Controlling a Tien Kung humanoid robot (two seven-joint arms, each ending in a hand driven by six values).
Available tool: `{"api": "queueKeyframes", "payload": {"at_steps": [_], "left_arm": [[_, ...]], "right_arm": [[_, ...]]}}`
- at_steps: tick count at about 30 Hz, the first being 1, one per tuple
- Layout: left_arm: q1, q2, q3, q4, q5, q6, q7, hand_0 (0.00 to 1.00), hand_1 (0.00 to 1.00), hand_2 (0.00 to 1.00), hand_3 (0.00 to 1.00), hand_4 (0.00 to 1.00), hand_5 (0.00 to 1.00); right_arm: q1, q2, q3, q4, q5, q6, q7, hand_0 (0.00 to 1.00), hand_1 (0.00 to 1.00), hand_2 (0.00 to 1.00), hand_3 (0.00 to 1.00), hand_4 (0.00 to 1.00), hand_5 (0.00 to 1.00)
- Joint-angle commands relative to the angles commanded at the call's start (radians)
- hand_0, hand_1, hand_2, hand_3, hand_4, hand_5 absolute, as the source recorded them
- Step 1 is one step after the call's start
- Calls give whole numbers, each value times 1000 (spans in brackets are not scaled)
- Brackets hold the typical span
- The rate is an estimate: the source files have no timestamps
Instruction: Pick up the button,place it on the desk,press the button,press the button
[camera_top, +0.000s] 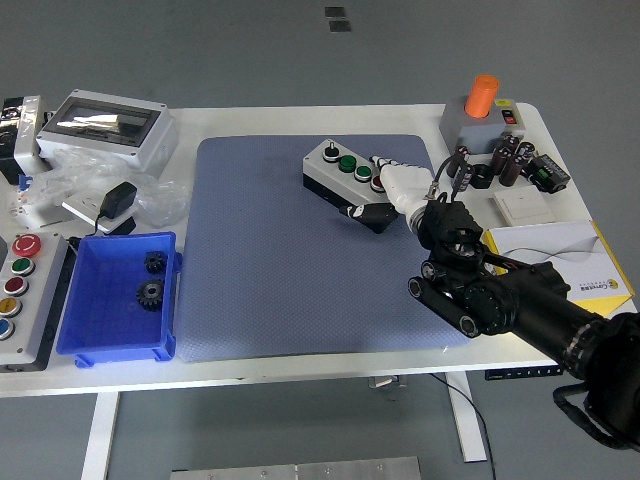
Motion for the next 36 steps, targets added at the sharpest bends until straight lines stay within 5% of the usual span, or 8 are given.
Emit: {"api": "queueKeyframes", "payload": {"at_steps": [3, 4, 9, 10, 15, 26, 31, 36], "left_arm": [[-1, 0, 0, 0, 0, 0, 0, 724, 730, 658, 661, 735, 416], [-1, 0, 0, 0, 0, 1, 0, 724, 730, 658, 661, 736, 416], [-2, -1, 2, 0, 0, 1, -1, 724, 730, 658, 661, 736, 416], [-2, -1, 2, 0, 0, 1, -1, 725, 731, 658, 661, 737, 415], [-2, -1, 5, 0, -2, 1, -2, 725, 731, 658, 661, 737, 415], [0, -2, 12, 0, -10, 3, -4, 725, 731, 658, 661, 738, 413], [5, -5, 15, 0, -17, 7, -5, 725, 730, 658, 661, 737, 413], [13, -6, 13, 0, -22, 12, -2, 725, 731, 658, 661, 737, 412]], "right_arm": [[-1, 2, -5, -4, 8, -14, 6, 542, 750, 820, 998, 998, 703], [-1, 3, -7, -6, 12, -22, 9, 219, 479, 577, 766, 909, 367], [-2, 8, -13, -11, 25, -56, 25, 219, 479, 577, 766, 909, 367], [-2, 9, -15, -12, 25, -60, 28, 110, 356, 435, 541, 741, 264], [-4, 14, -15, -18, 10, -71, 36, 110, 356, 435, 541, 741, 264], [-13, 13, 4, -1, -57, -91, 47, 64, 290, 340, 376, 677, 204], [-30, -32, 52, 76, -52, -102, 92, 60, 282, 322, 345, 679, 200], [-60, -129, 44, 213, -9, -106, 192, 57, 279, 299, 319, 689, 220]]}}
